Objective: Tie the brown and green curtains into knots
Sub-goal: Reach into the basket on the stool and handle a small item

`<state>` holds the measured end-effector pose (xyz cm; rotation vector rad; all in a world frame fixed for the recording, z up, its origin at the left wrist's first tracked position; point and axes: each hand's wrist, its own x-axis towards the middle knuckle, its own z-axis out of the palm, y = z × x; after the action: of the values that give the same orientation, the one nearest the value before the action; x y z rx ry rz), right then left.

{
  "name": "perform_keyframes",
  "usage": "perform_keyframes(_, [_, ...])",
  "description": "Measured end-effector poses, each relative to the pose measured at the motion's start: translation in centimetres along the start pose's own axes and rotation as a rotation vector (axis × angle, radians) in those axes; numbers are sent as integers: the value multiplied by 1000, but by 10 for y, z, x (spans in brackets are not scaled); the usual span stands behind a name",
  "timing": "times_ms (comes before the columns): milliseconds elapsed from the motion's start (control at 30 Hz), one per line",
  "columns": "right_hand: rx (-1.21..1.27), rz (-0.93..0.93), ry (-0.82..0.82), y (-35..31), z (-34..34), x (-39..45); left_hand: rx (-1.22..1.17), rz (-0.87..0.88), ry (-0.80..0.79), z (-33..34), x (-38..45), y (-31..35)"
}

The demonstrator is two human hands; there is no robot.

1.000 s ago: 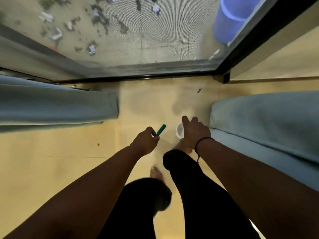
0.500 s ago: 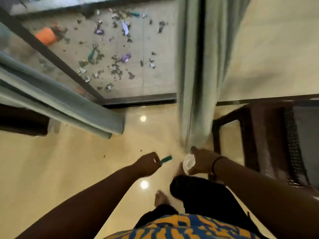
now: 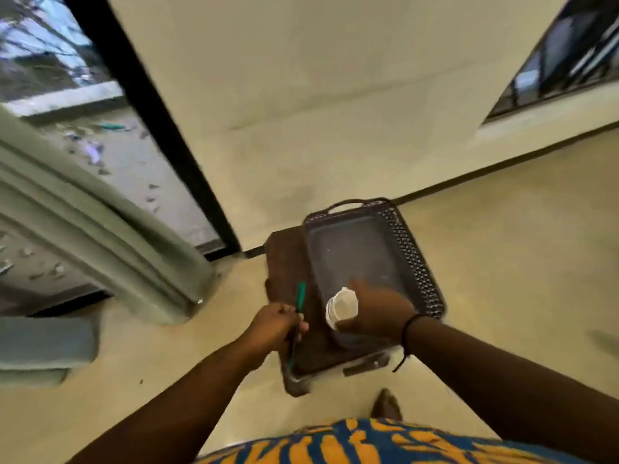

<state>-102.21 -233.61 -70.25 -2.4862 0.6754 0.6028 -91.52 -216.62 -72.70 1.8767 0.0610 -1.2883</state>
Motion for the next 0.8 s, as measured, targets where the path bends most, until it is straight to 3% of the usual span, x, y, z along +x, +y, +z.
perform_keyframes(100, [-46, 62, 39, 75, -33, -8, -106, -22, 19, 79, 21, 25])
perform_keyframes(267, [-45, 123, 58, 140, -39, 0, -125, -42, 72, 142, 57, 32])
perform_keyframes(533, [-145, -43, 118, 154, -13, 34, -290, 14, 239, 157, 97, 46])
perform_keyframes(800, [-362, -110, 108, 166, 28, 64, -138, -65, 298, 184, 137, 20])
